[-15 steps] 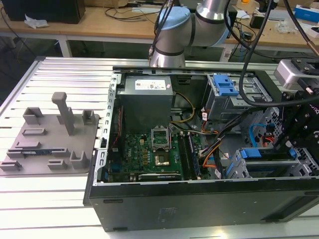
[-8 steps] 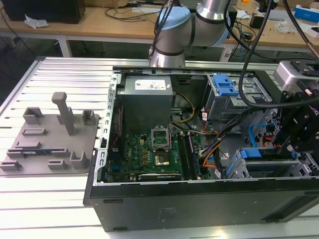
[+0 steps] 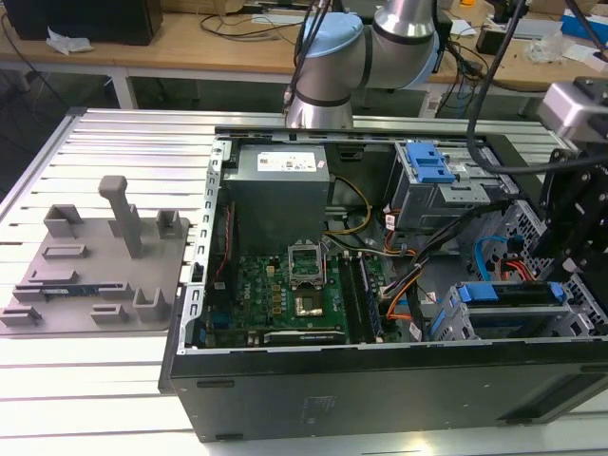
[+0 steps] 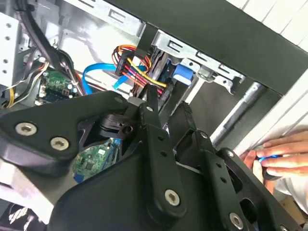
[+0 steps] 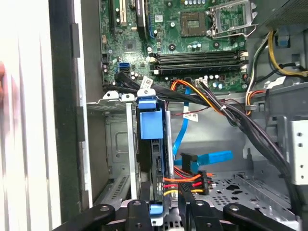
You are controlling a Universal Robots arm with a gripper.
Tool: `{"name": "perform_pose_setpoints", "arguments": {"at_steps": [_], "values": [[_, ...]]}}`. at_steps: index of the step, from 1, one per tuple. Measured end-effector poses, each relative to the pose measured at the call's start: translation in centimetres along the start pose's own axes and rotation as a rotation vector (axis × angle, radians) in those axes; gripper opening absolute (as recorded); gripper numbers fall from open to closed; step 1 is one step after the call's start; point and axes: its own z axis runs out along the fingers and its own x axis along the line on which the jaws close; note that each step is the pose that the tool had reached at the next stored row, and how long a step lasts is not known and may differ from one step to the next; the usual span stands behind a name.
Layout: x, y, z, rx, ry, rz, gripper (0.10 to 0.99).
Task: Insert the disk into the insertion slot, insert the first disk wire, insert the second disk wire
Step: 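Insert the first disk wire, then insert the second disk wire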
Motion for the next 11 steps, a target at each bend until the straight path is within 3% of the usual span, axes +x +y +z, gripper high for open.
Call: {"name": "perform_pose_setpoints", "arguments": {"at_steps": [11], "values": [[-0.02, 0.11, -0.05, 0.001, 0.0009, -0.001, 0.369]]}}
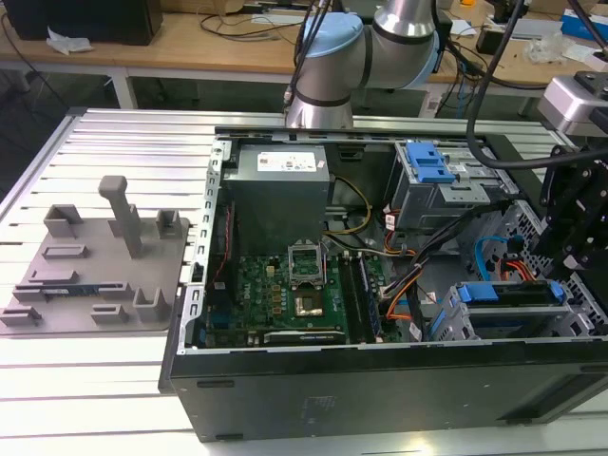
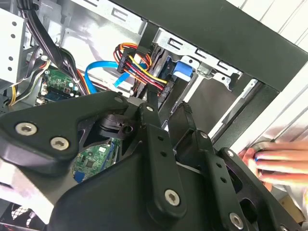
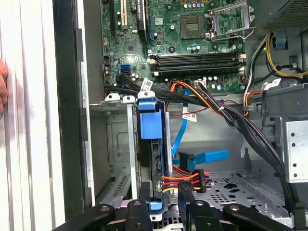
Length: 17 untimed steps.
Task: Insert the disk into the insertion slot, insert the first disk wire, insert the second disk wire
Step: 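Insert the second disk wire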
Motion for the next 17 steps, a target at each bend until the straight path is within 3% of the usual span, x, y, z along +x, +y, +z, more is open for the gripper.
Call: {"name": "perform_pose_setpoints", "arguments": {"at_steps": [6, 7, 8, 9, 10, 11, 13, 15, 17], "values": [[0.0, 0.02, 0.0, 0.0, 0.0002, 0.0, 0.369], [-0.18, 0.04, -0.02, 0.0, 0.0044, 0.0, 0.369], [-1.13, 0.08, -0.08, 0.002, 0.0469, 0.001, 0.369], [-2.07, 0.13, -0.17, 0.005, 0.0972, 0.003, 0.369], [-2.78, 0.18, -0.39, 0.006, 0.1528, 0.004, 0.369], [-3.07, 0.2, -0.48, 0.007, 0.1753, 0.005, 0.369], [-3.35, 0.5, -0.58, 0.008, 0.1942, 0.005, 0.369], [-3.65, 1.23, -0.66, 0.009, 0.2049, 0.005, 0.369], [-4.05, 1.63, -0.81, 0.01, 0.2063, 0.006, 0.369]]}}
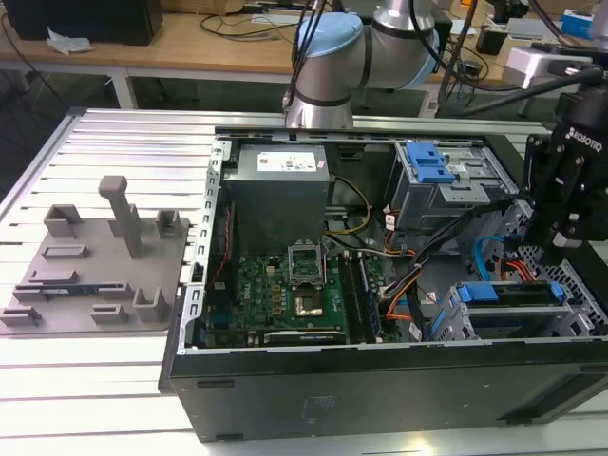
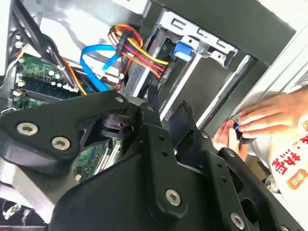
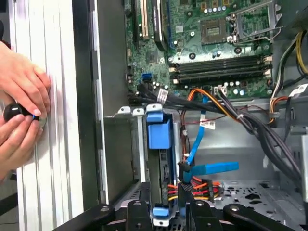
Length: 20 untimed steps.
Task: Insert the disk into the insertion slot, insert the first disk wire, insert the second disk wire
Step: 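Insert the second disk wire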
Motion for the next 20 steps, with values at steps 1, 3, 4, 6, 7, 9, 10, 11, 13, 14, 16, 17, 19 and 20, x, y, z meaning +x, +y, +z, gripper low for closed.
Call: {"name": "perform_pose_setpoints", "arguments": {"at_steps": [1, 3, 4, 6, 7, 9, 10, 11, 13, 14, 16, 17, 19, 20], "values": [[-0.43, 0.04, -0.21, 0.0, 0.0021, 0.0, 0.369], [-1.04, 0.09, -0.73, 0.001, 0.0167, 0.001, 0.369], [-1.18, 0.13, -0.84, 0.002, 0.0274, 0.001, 0.369], [-1.23, 0.34, -0.85, 0.002, 0.0392, 0.001, 0.369], [-1.24, 0.5, -0.84, 0.003, 0.0431, 0.001, 0.369], [-1.25, 1.0, -0.84, 0.003, 0.0504, 0.001, 0.369], [-1.29, 1.41, -0.83, 0.003, 0.0555, 0.002, 0.369], [-1.42, 1.5, -0.78, 0.004, 0.0635, 0.002, 0.369], [-1.58, 1.5, -0.44, 0.004, 0.0761, 0.002, 0.369], [-1.61, 1.53, -0.4, 0.004, 0.076, 0.002, 0.369], [-1.76, 1.55, -0.18, 0.003, 0.0789, 0.005, 0.369], [-1.83, 1.55, 0.04, -0.011, 0.0807, 0.011, 0.369], [-1.87, 1.55, 0.14, -0.023, 0.0812, 0.017, 0.369], [-1.95, 1.56, 0.16, -0.027, 0.0812, 0.021, 0.369]]}}
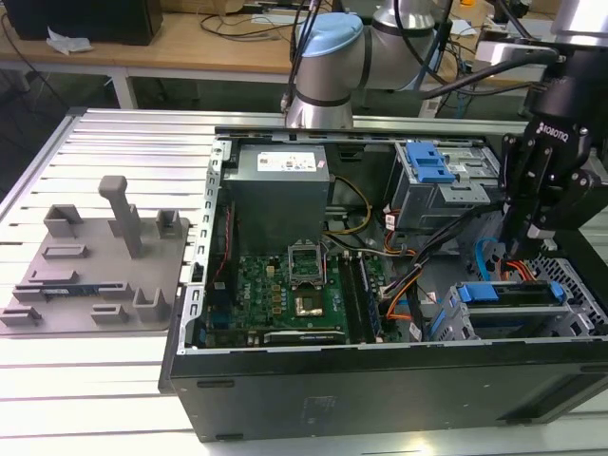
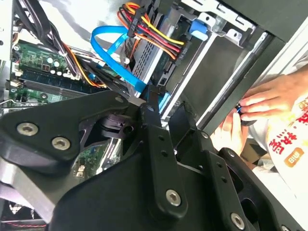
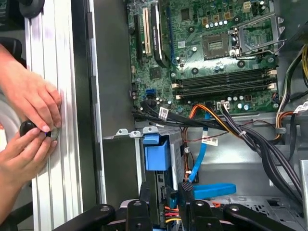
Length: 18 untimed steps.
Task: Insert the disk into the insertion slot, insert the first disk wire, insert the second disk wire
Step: 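Insert the second disk wire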
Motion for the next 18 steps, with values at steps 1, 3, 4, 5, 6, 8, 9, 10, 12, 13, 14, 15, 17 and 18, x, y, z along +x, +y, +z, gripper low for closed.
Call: {"name": "perform_pose_setpoints", "arguments": {"at_steps": [1, 3, 4, 5, 6, 8, 9, 10, 12, 13, 14, 15, 17, 18], "values": [[-0.09, 0.01, -0.03, 0.0, 0.0, 0.001, 0.369], [-0.42, 0.03, -0.14, -0.001, 0.0, 0.002, 0.369], [-0.53, 0.0, -0.18, -0.001, -0.0001, 0.003, 0.369], [-0.64, -0.04, -0.21, -0.001, -0.0001, 0.004, 0.369], [-0.68, -0.1, -0.23, -0.001, 0.0, 0.004, 0.369], [-0.75, -0.35, -0.26, -0.001, -0.0002, 0.004, 0.369], [-0.76, -0.44, -0.26, -0.001, -0.0002, 0.004, 0.369], [-0.77, -0.44, -0.23, -0.002, -0.0002, 0.005, 0.369], [-0.78, -0.44, -0.19, -0.002, -0.0001, 0.006, 0.369], [-0.79, -0.45, -0.16, -0.002, -0.0001, 0.007, 0.369], [-0.8, -0.45, -0.15, -0.002, -0.0002, 0.008, 0.369], [-0.8, -0.45, -0.13, -0.002, -0.0004, 0.009, 0.369], [-0.81, -0.46, -0.1, -0.002, -0.0004, 0.01, 0.353], [-0.82, -0.47, -0.09, -0.002, -0.0004, 0.011, 0.353]]}}
